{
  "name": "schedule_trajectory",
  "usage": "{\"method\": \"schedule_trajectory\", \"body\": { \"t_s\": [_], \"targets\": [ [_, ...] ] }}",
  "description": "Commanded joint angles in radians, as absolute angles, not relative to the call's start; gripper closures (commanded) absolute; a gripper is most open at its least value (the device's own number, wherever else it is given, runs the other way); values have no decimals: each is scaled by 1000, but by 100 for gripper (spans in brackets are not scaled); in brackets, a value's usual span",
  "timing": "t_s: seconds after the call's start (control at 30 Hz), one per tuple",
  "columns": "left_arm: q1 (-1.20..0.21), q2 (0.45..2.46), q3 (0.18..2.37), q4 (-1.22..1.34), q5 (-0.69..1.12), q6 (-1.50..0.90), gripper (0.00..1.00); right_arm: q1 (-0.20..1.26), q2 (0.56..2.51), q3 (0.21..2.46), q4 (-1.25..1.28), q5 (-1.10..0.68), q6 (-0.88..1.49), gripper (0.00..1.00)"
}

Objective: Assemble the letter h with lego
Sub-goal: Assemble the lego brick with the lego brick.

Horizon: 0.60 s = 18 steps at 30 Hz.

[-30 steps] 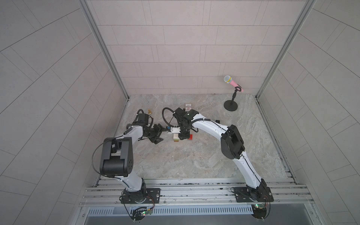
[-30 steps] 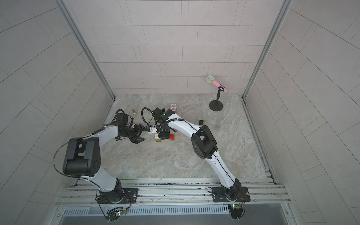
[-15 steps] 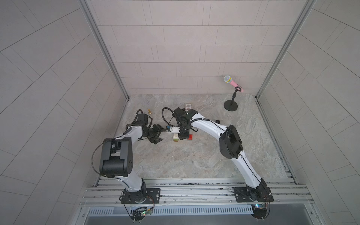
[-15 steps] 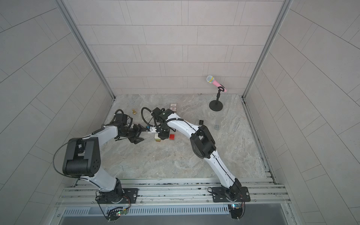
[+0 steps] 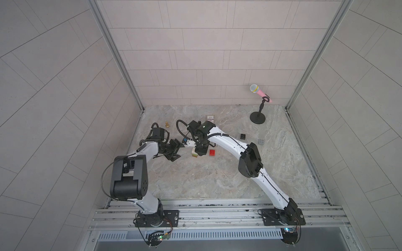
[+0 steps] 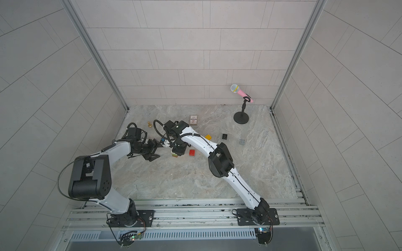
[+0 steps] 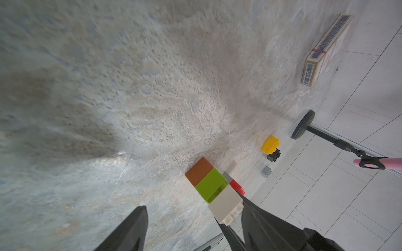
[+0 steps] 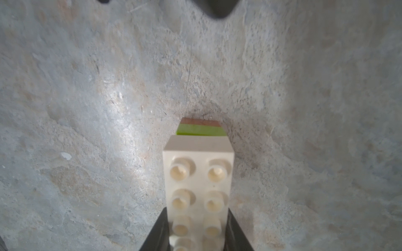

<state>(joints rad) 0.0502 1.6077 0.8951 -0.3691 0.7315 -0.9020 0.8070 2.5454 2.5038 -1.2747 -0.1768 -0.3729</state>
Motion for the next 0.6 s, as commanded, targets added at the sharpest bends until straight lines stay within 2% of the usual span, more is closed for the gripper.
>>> {"method": "schedule_trajectory", "body": {
  "t_s": [0.0, 0.23, 0.47, 0.57],
  "targets": [
    [56, 1583, 883, -357, 728, -917, 25, 813, 2595, 2502, -1365, -143, -260, 100],
    [55, 1581, 882, -357, 727, -917, 25, 812, 2620, 2534, -1374, -154, -68, 100],
    [56, 1579, 881, -357, 727, -919, 24, 807, 2664, 2583, -1442, -176, -30, 97],
    [56, 1579, 882, -357, 728, -919, 24, 804, 2682, 2591, -1458, -174, -3, 93]
  ]
}}
